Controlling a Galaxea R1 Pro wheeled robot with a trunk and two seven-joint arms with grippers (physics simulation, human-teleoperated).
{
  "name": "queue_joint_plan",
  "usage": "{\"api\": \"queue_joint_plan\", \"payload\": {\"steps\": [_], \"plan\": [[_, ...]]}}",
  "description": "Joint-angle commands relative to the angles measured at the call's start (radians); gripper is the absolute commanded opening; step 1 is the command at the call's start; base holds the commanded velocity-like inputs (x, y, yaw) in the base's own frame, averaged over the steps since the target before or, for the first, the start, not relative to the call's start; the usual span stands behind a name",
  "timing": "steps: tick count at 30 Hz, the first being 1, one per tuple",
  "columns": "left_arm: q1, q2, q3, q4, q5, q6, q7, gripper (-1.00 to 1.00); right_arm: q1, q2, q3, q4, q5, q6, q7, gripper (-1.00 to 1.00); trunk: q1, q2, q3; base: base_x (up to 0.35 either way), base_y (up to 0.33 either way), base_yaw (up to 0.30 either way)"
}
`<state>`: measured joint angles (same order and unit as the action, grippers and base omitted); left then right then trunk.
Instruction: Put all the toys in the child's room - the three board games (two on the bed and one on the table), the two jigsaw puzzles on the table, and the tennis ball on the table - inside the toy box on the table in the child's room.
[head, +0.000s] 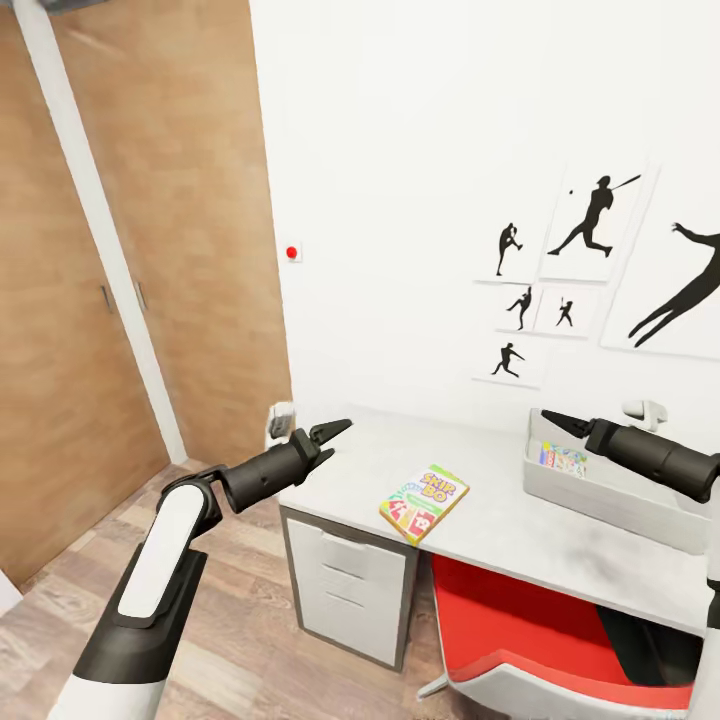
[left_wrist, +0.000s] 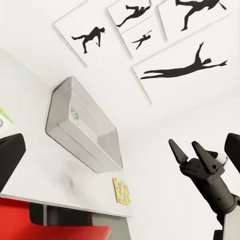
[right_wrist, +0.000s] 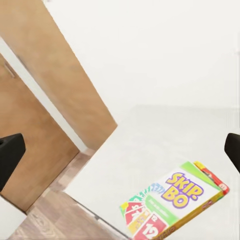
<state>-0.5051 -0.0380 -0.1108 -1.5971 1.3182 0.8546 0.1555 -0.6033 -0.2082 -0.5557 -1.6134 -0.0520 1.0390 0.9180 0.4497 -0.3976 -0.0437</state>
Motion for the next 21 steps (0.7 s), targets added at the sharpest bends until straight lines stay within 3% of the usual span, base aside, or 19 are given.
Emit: {"api": "queue_joint_plan", "payload": {"steps": [1, 9, 21], "plan": [[-0.001, 0.0, 0.0, -0.001, 0.01, 0.003, 0.009, 1.0, -0.001, 0.0, -0.001, -0.001, -0.005, 0.008, -0.001, 1.0, 0.0, -0.002, -0.002, -0.231, 0.201, 0.267], [-0.001, -0.001, 0.0, -0.001, 0.01, 0.002, 0.01, 1.0, -0.001, 0.0, -0.001, -0.001, -0.005, 0.008, -0.001, 1.0, 0.0, -0.002, 0.005, -0.145, 0.13, 0.267], [-0.001, 0.0, 0.001, 0.0, 0.01, 0.0, 0.021, 1.0, -0.001, 0.0, 0.0, 0.0, -0.005, 0.008, -0.002, 1.0, 0.0, -0.002, 0.013, -0.028, 0.025, 0.268]]}}
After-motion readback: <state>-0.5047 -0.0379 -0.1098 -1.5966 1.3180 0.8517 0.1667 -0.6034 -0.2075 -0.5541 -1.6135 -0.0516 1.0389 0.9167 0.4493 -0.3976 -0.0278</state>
